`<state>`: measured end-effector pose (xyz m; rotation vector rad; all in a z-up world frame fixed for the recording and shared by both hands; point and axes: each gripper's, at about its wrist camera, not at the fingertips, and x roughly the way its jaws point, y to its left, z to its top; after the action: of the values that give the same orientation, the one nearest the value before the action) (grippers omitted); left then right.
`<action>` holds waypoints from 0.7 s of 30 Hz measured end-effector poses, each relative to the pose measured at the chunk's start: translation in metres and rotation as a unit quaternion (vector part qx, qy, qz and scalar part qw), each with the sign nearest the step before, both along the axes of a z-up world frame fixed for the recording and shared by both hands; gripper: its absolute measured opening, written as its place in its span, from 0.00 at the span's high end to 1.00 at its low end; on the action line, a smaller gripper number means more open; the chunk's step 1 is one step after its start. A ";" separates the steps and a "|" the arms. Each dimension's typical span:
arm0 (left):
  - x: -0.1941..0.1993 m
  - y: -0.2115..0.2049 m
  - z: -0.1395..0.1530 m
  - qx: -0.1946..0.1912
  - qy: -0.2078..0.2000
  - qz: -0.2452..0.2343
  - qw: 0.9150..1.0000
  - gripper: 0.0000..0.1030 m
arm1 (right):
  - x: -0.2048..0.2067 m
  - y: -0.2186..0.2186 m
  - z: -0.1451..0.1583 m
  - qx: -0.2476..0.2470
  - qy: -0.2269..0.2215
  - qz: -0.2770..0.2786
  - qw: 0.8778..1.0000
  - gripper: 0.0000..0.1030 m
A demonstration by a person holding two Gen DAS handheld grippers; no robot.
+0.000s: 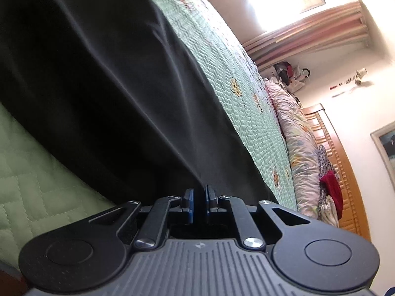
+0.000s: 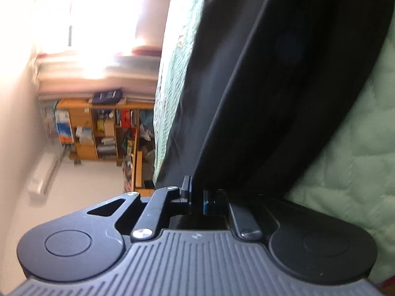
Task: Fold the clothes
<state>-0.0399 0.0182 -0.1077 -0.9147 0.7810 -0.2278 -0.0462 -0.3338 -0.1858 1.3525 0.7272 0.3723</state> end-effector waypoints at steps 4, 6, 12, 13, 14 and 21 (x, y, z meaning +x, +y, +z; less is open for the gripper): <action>-0.014 -0.002 0.019 0.034 -0.036 -0.026 0.998 0.91 | -0.015 -0.009 0.001 0.026 -0.021 0.003 0.999 0.92; -0.020 -0.007 0.017 0.039 -0.032 -0.054 0.997 1.00 | -0.019 -0.013 0.000 0.018 -0.016 0.009 1.000 0.92; -0.021 -0.011 -0.015 0.039 0.029 -0.073 0.996 1.00 | -0.025 -0.021 -0.015 -0.002 0.013 0.019 1.000 0.93; -0.021 -0.011 -0.015 0.039 0.027 -0.080 0.996 1.00 | -0.026 -0.021 -0.012 -0.013 0.010 0.023 1.000 0.92; -0.021 -0.012 -0.012 0.038 0.017 -0.084 0.996 1.00 | -0.027 -0.022 -0.011 -0.015 0.009 0.024 1.000 0.92; -0.018 0.007 -0.004 0.002 0.016 -0.045 0.999 0.78 | -0.025 -0.020 -0.018 0.036 0.007 0.017 0.999 0.92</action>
<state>-0.0579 0.0248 -0.1118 -0.8829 0.8527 -0.2906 -0.0711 -0.3539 -0.2039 1.4132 0.7566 0.4199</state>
